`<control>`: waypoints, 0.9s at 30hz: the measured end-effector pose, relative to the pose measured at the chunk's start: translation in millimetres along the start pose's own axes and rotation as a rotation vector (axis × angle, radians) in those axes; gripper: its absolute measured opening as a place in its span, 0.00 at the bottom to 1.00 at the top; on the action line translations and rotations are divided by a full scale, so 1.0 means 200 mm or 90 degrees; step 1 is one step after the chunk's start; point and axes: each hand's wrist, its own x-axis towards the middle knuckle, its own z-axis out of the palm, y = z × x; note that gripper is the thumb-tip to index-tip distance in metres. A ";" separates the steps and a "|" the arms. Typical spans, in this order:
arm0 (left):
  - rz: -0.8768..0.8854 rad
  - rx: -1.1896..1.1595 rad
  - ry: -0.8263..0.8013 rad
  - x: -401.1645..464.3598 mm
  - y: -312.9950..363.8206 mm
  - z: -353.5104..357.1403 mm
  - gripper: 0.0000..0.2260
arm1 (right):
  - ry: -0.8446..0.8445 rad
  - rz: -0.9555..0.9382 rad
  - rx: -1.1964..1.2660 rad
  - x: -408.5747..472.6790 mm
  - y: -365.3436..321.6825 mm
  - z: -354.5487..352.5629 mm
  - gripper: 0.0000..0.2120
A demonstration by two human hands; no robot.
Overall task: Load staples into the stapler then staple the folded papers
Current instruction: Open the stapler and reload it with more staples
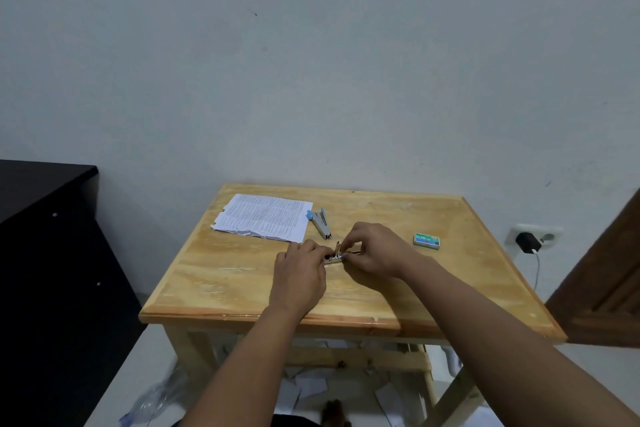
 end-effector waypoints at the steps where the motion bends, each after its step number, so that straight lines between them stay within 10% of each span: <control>1: 0.000 0.000 -0.001 0.00 0.00 0.00 0.15 | -0.008 -0.005 0.000 0.00 -0.01 0.00 0.11; 27: 0.000 0.005 -0.001 0.00 0.00 0.00 0.15 | -0.012 0.038 -0.107 -0.07 0.06 -0.05 0.11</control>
